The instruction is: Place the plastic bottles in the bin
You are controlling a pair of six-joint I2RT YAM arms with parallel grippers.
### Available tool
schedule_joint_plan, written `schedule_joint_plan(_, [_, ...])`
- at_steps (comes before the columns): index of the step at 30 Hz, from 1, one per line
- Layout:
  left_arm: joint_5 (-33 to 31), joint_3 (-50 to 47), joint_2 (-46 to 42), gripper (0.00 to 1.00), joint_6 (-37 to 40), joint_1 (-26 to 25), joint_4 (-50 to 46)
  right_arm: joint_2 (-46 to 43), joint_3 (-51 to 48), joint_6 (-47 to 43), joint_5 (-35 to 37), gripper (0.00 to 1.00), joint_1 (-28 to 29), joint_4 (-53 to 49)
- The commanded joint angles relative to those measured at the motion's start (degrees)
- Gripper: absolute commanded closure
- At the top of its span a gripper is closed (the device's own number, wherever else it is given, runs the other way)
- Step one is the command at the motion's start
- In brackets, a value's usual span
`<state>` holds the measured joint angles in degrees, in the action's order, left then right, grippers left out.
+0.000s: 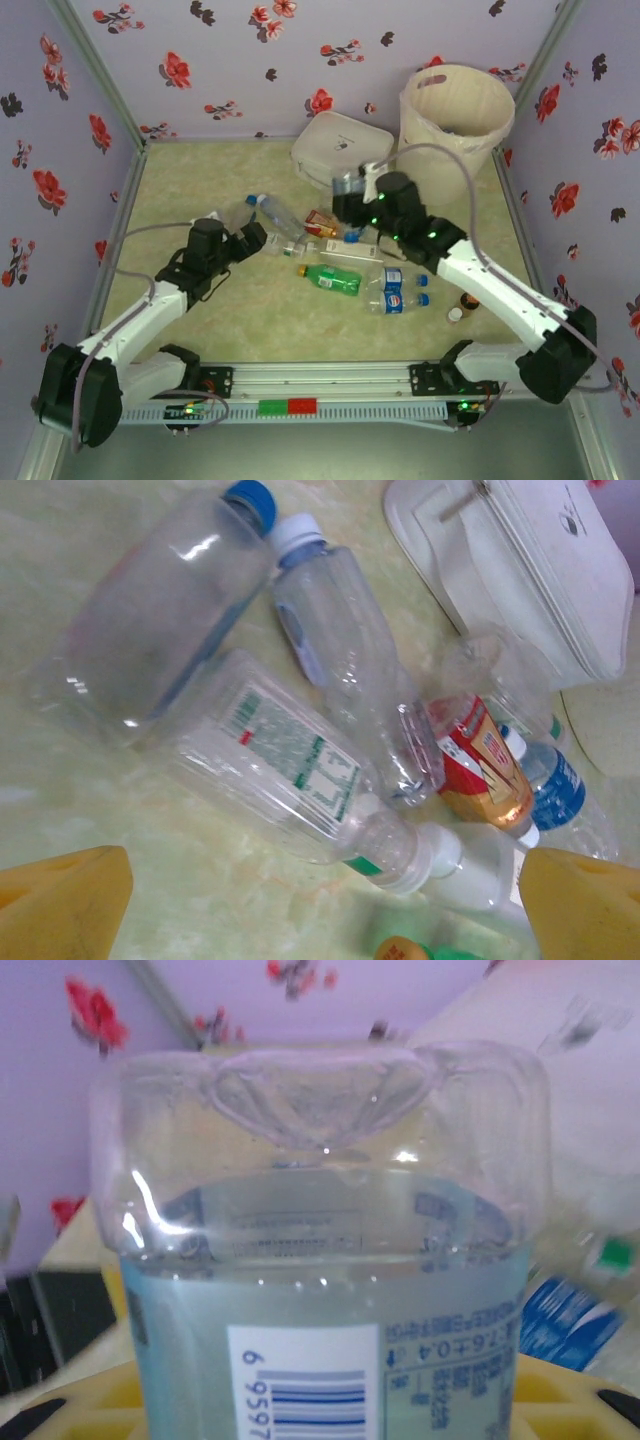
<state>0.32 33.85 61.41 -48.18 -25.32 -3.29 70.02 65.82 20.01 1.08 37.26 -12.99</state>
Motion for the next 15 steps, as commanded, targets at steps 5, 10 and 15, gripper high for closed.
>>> schedule_joint_plan(5, [0.75,7.74,5.5,0.0,6.26,-4.71,-4.77,-0.04,11.93,-1.27,-2.3,0.56,-17.1,1.26])
schedule_joint_plan(10, [-2.42,10.16,7.11,0.0,7.65,-7.59,-7.84,7.65,20.97,1.41,-1.52,0.58,-26.42,4.54])
schedule_joint_plan(15, [-12.34,9.31,5.59,0.0,4.91,-9.57,-11.36,17.25,30.81,0.62,2.14,0.59,-30.25,4.96])
